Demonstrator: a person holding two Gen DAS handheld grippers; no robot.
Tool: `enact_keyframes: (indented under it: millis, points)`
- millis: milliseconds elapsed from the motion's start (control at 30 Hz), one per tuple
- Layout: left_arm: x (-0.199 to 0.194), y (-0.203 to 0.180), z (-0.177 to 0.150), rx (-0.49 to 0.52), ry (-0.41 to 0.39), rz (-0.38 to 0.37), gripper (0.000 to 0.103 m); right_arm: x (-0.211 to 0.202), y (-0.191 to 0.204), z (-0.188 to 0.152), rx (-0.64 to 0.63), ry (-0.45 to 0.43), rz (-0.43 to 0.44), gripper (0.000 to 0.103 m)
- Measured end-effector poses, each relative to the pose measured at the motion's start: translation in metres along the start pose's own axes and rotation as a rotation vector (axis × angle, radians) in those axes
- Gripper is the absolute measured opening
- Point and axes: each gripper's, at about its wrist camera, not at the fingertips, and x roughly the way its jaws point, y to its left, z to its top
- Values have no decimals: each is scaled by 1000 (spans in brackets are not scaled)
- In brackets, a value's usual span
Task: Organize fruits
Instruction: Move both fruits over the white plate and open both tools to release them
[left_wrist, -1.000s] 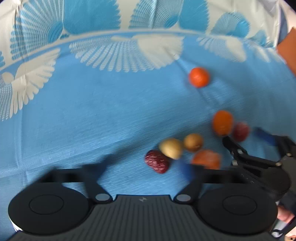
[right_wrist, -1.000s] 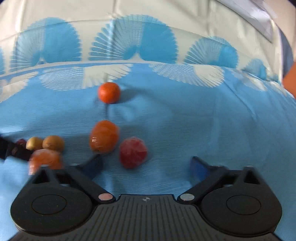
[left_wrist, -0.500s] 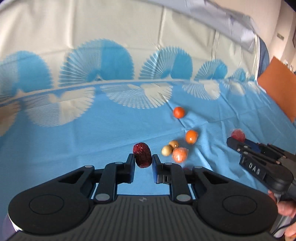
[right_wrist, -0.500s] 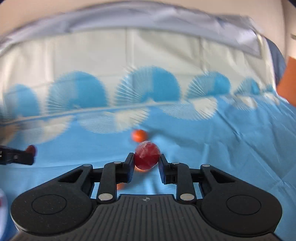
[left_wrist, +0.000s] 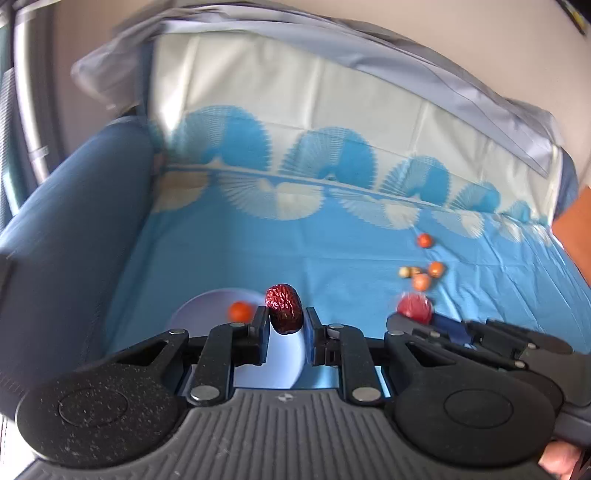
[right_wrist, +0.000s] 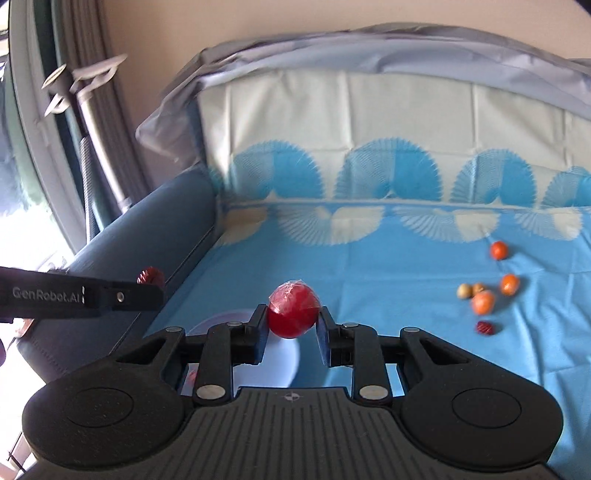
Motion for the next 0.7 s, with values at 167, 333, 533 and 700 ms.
enact_keyframes:
  millis: [167, 333, 533, 700]
  points:
    - [-31, 41, -18, -72, -23, 15, 21, -12, 40, -14, -58, 38, 29, 29]
    - [-40, 65, -27, -110, -28, 23, 21, -18, 58, -21, -87, 66, 21, 29]
    - [-36, 70, -25, -121, -6, 32, 21, -14, 71, -21, -126, 72, 23, 29]
    - [-18, 67, -21, -103, 28, 42, 21, -1, 69, -22, -133, 90, 18, 29]
